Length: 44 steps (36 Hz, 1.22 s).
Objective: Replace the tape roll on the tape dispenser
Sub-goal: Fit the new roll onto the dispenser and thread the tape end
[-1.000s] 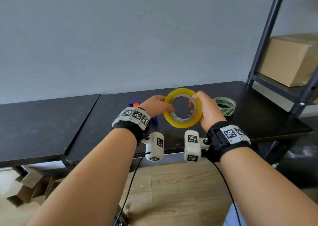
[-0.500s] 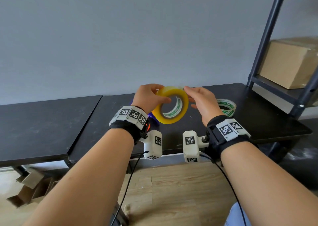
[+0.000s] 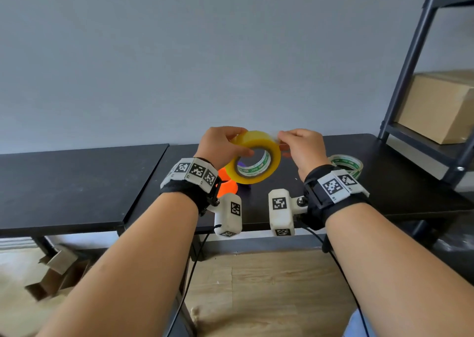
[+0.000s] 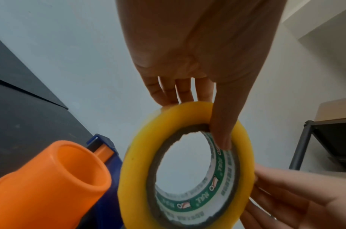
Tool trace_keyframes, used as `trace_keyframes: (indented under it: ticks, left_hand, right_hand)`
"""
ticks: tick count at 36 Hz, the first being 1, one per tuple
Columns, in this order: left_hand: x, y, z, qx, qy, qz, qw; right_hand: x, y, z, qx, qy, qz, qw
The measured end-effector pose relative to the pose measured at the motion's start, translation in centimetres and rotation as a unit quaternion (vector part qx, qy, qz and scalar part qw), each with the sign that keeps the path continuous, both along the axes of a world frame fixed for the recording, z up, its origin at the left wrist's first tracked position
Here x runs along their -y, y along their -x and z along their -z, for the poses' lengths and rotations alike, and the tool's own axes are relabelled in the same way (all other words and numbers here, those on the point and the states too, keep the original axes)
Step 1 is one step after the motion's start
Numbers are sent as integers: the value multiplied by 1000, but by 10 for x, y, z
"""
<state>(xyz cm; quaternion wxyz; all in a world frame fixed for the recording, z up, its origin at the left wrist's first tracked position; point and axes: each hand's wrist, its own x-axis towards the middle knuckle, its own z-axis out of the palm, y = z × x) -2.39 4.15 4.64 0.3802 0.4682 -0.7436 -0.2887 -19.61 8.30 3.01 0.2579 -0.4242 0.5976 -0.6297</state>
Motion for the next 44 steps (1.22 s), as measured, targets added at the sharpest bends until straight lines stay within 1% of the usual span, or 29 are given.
trace_keyframes:
  ticks: [4, 7, 11, 15, 19, 24, 29, 33, 39, 44]
  left_hand:
    - [0, -14, 2, 0, -7, 3, 1000]
    - [0, -22, 4, -4, -10, 2, 1000]
    - [1, -32, 7, -22, -18, -7, 1000]
    - [1, -39, 9, -26, -26, -8, 999]
    - [1, -43, 11, -40, -38, -11, 998]
    - [0, -47, 15, -76, -67, -33, 994]
    - [1, -50, 15, -99, -79, -47, 991]
    - [2, -56, 18, -137, -101, -64, 983]
    - [11, -65, 25, -164, -140, -89, 972]
    - [19, -70, 35, -162, -179, -132, 961]
  right_hand:
    - [-1, -8, 1, 40, 2, -13, 999]
    - [2, -13, 2, 66, 3, -7, 998]
    - [5, -16, 0, 133, 21, 1, 991]
    - [9, -20, -2, 118, 30, -7, 993]
    - [15, -24, -3, 141, 23, -35, 989]
    - [24, -29, 7, 77, -3, -59, 995]
    - [24, -34, 14, 34, -45, -93, 994]
    - [23, -40, 19, -7, -61, -129, 990]
    - [31, -53, 23, -95, -55, -116, 987]
    - [43, -62, 28, -148, -82, -104, 980]
